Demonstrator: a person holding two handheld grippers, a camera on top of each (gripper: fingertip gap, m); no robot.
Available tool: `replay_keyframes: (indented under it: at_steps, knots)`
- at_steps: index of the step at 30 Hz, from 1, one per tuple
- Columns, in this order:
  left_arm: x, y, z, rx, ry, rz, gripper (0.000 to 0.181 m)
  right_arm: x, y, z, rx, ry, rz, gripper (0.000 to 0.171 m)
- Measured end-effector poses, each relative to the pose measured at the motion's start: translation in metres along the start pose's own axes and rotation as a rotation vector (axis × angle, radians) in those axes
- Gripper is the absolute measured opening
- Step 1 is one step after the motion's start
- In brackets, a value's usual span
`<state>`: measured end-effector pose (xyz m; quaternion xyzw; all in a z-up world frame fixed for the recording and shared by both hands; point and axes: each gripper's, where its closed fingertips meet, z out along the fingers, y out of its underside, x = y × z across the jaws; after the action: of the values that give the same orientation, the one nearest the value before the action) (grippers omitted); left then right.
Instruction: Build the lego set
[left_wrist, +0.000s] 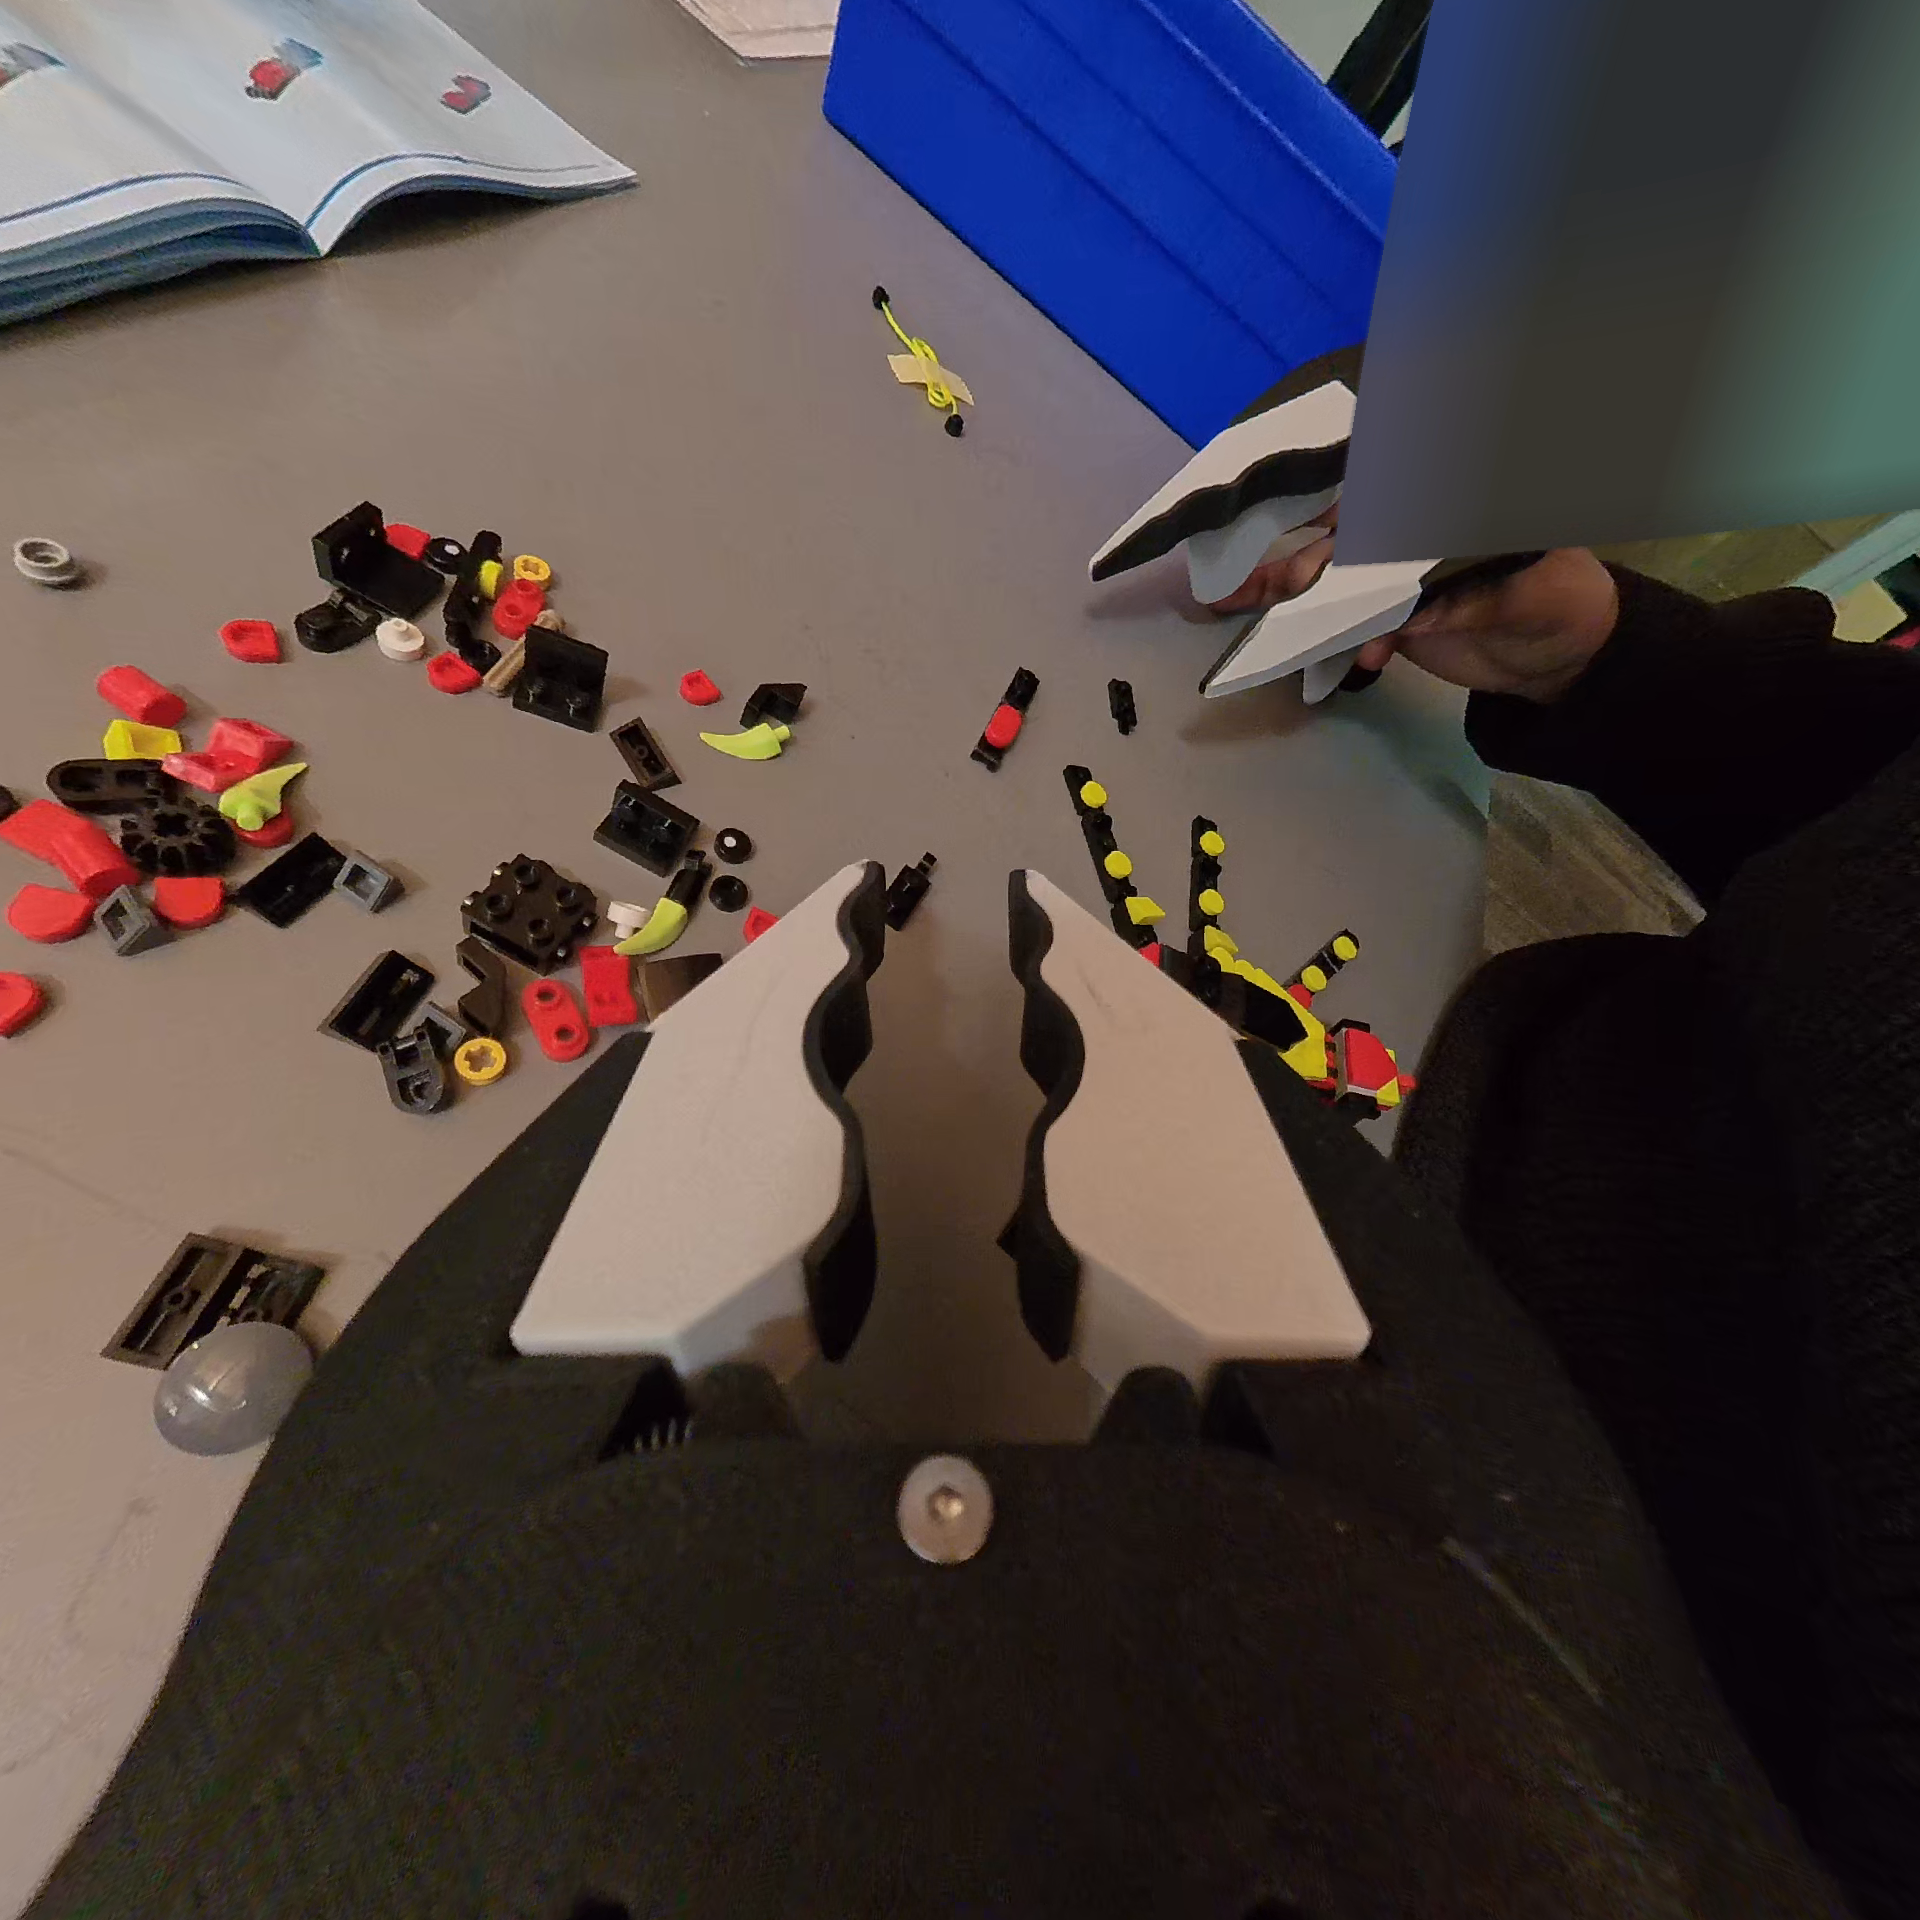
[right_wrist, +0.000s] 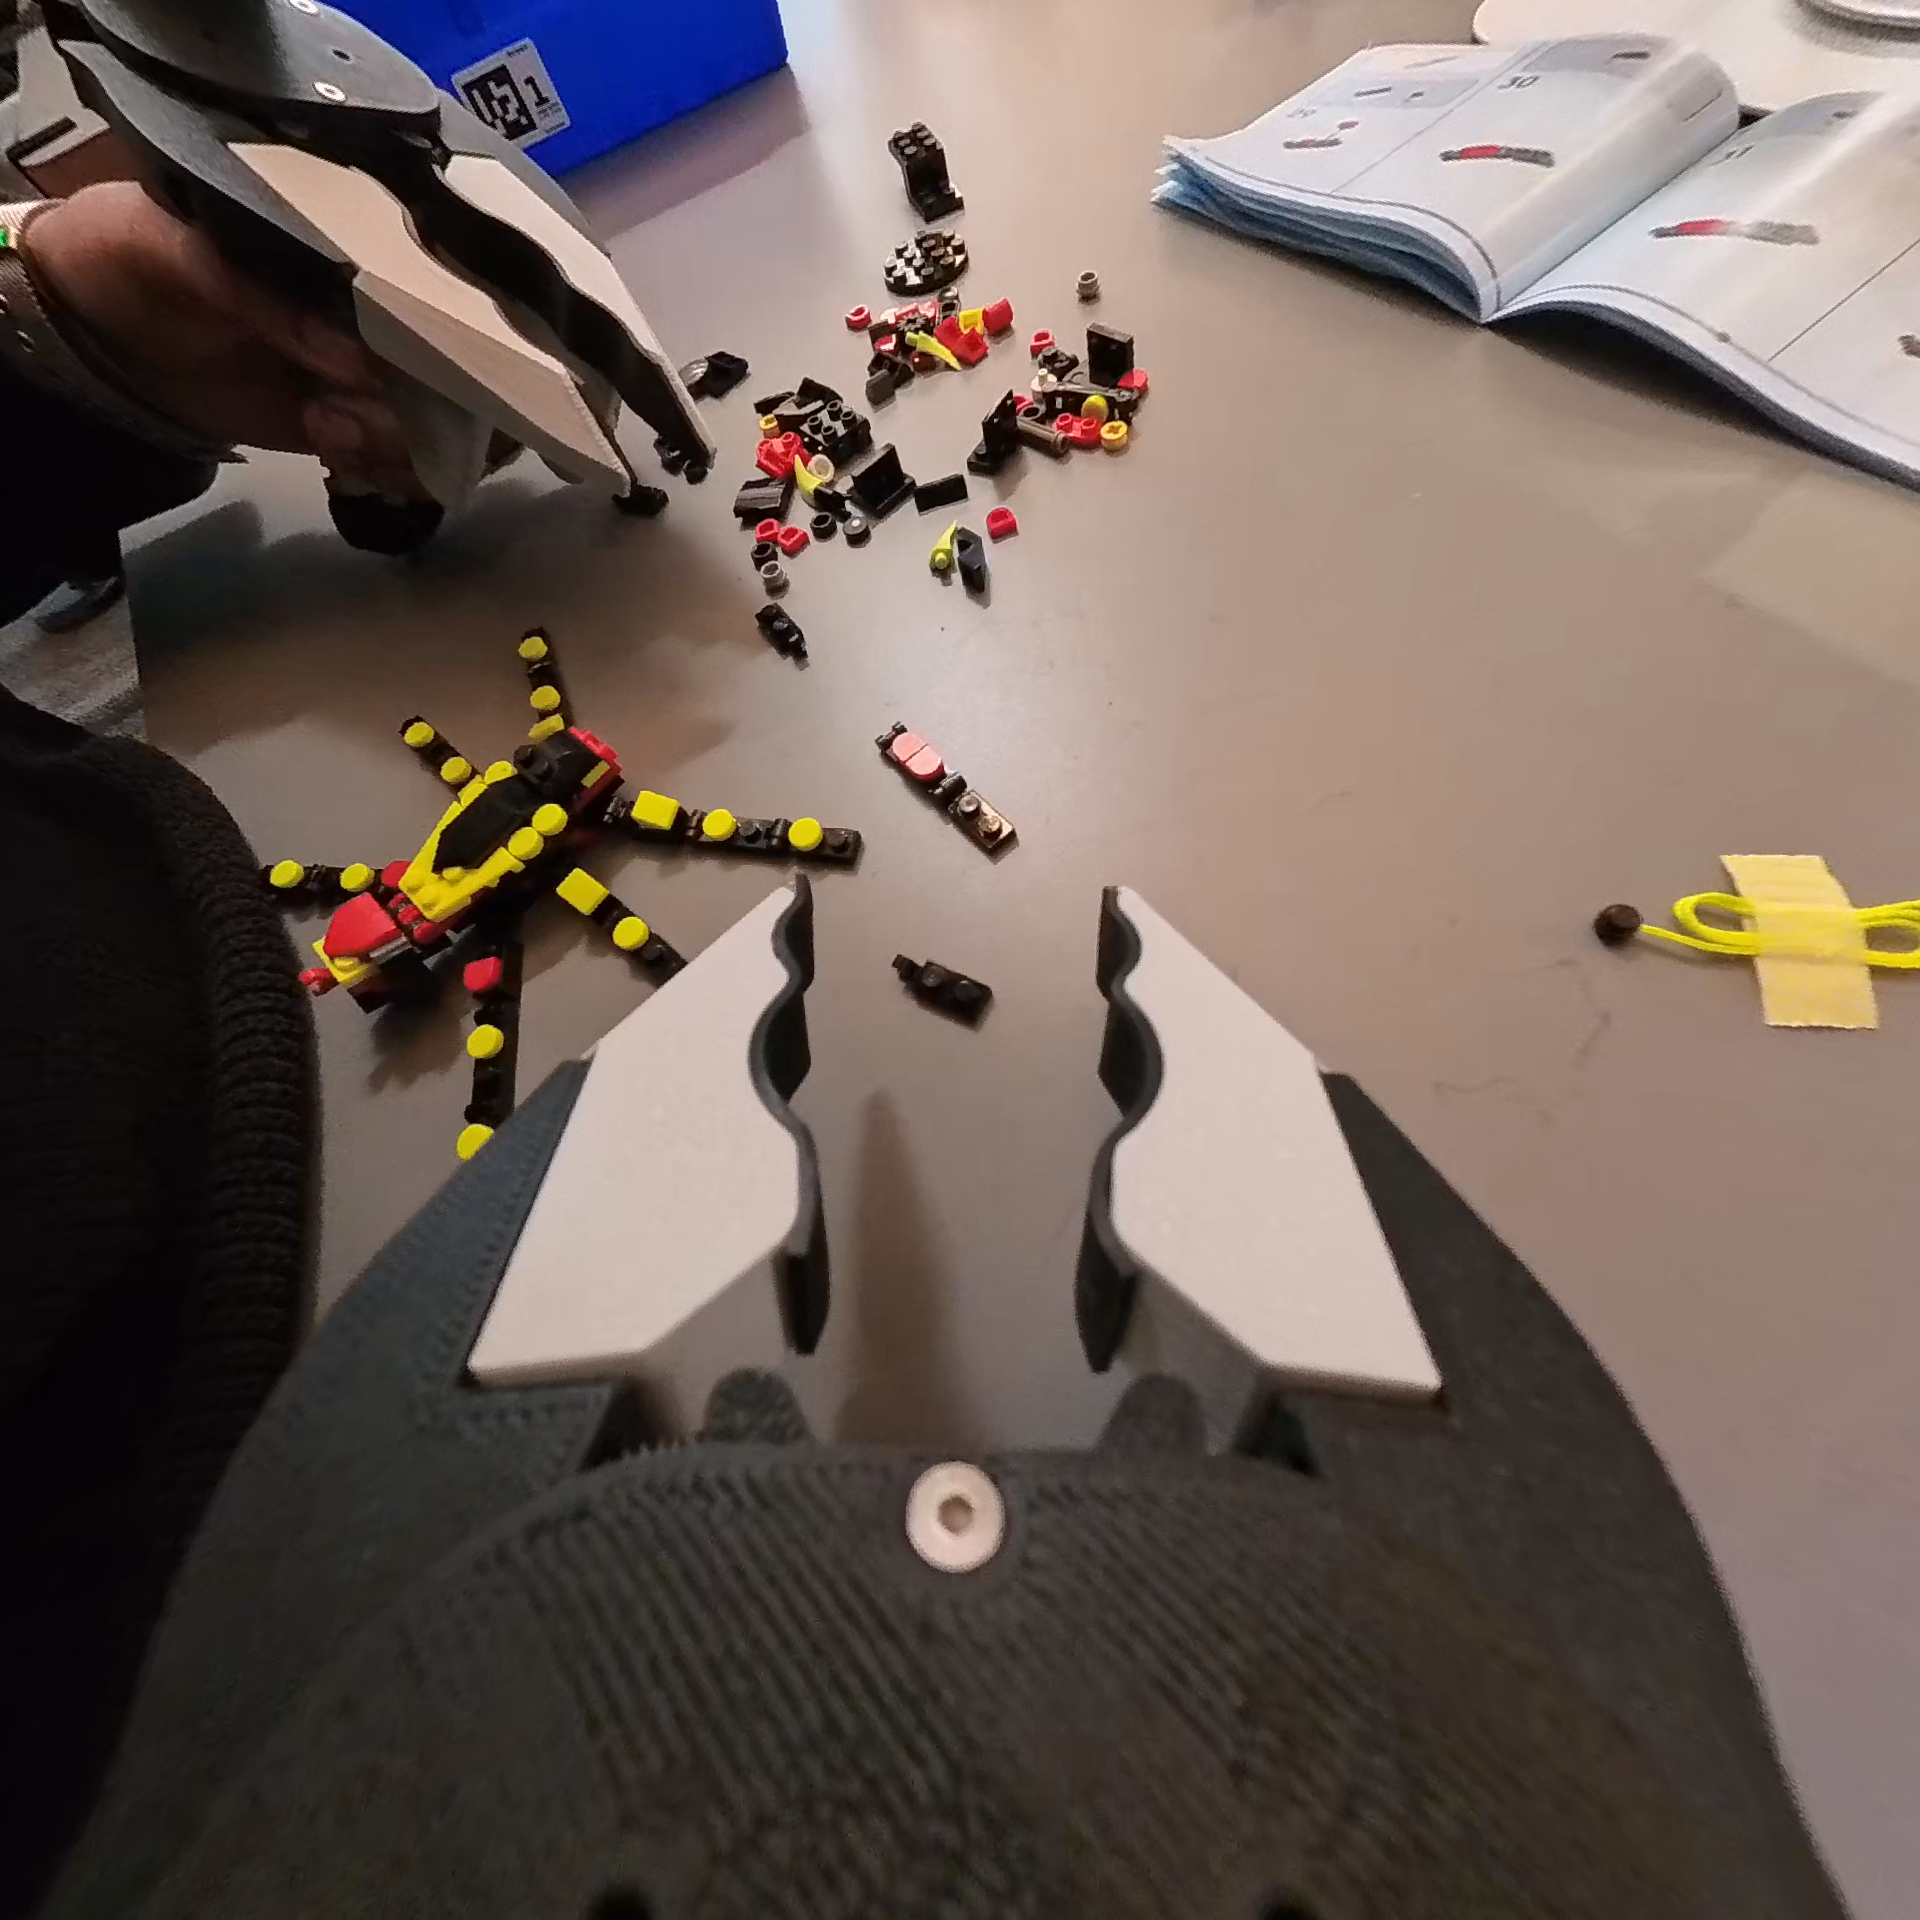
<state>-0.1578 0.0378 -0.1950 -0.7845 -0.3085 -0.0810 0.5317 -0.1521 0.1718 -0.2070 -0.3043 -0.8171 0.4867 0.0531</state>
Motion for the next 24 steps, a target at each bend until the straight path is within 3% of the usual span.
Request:
replay_keyframes:
  at_steps: [24]
  knots:
    - [-0.001,0.0004,0.0002,0.0,0.003,-0.016,0.024,0.0003,0.0003,-0.0001,-0.002,-0.011,0.018,0.053]
